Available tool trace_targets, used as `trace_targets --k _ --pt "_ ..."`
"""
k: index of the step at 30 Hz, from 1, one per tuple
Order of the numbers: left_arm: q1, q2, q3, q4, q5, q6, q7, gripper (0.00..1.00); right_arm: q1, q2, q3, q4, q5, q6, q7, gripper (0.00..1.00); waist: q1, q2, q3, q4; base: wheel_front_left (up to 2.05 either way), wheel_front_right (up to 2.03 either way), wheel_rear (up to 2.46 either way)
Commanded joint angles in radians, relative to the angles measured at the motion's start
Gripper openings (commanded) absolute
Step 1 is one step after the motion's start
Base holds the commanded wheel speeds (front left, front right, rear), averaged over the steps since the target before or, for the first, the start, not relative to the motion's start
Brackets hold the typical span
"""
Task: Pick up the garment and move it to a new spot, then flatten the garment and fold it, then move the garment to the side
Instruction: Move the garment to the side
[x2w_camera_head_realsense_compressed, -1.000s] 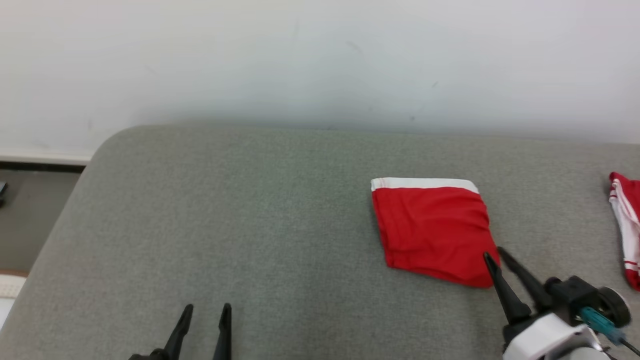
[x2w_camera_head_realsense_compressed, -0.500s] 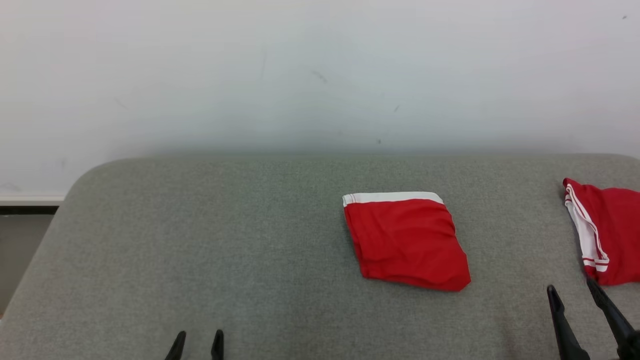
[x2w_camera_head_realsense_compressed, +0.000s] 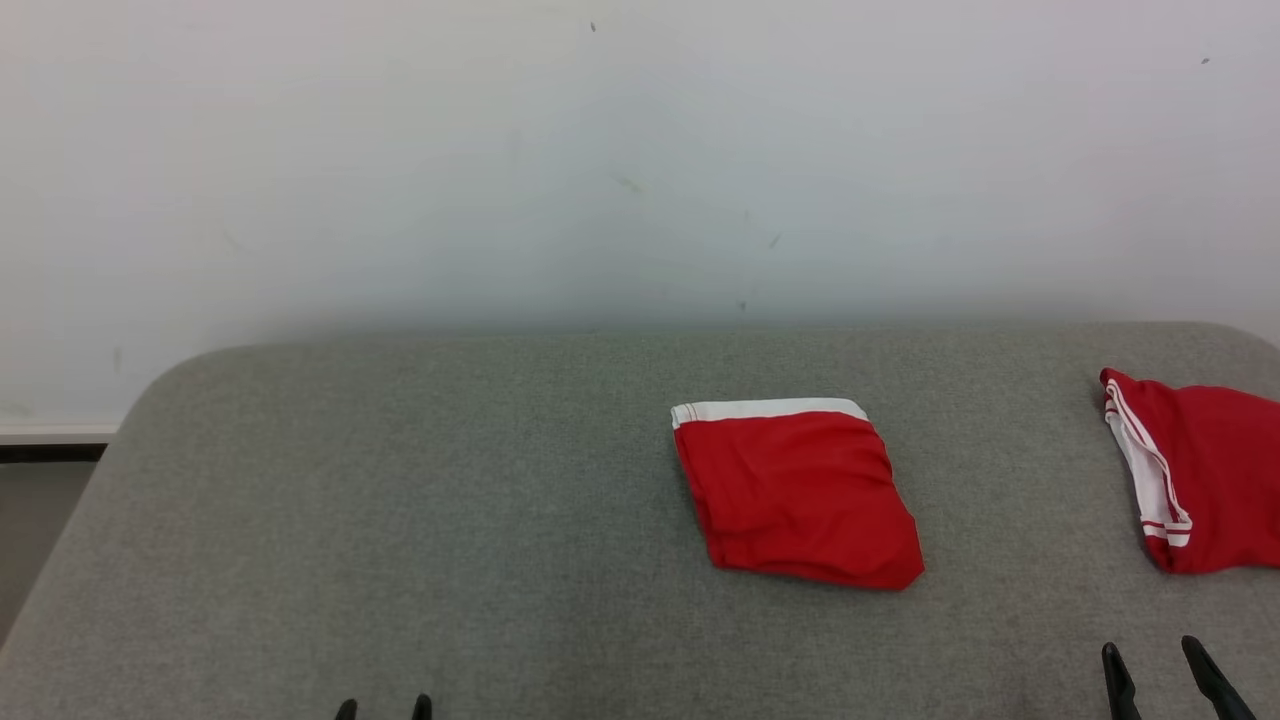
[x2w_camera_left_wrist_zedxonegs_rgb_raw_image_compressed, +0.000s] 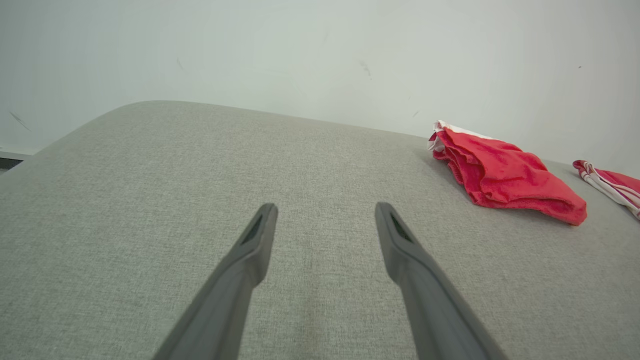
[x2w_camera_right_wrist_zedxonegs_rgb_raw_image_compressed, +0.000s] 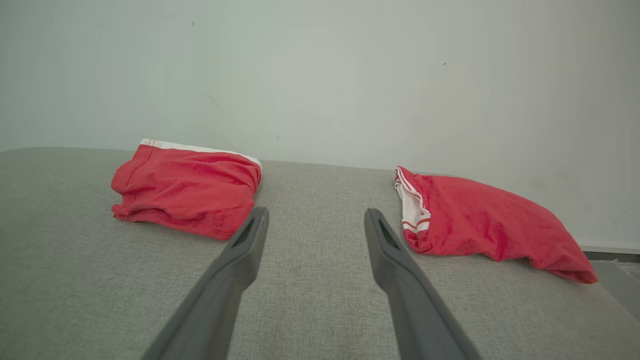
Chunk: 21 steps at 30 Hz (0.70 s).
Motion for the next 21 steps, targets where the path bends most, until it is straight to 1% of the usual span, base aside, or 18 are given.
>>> trace_targets --k 1,11,15,18,21 --pt "0.010 0.004 0.001 0.005 0.008 0.000 0.000 1.00 0.013 0.002 0.000 0.003 0.001 0.000 -0.002 1.00 0.0001 0.0000 0.000 -0.001 0.00 0.00 0.00" --pt "0.009 0.004 -0.003 0.007 0.005 -0.001 0.000 1.00 -0.005 0.001 0.001 0.016 0.014 0.000 -0.002 1.00 0.0001 0.0000 0.008 0.006 0.00 0.00 0.00" --pt "0.009 0.004 -0.005 0.003 -0.001 0.001 0.000 1.00 -0.027 0.001 0.013 0.022 0.039 0.000 -0.002 1.00 0.0001 0.0000 0.016 0.008 0.00 0.00 0.00" --pt "0.008 0.004 -0.010 0.000 -0.005 0.003 0.000 1.00 -0.054 -0.007 0.026 0.040 0.102 0.000 -0.002 1.00 0.0001 0.0000 0.028 0.007 0.00 0.00 0.00" --pt "-0.004 0.004 -0.019 0.002 0.002 0.000 0.000 1.00 -0.112 -0.035 0.056 0.070 0.198 0.000 0.025 1.00 0.0001 0.0000 0.048 0.013 0.00 0.00 0.00"
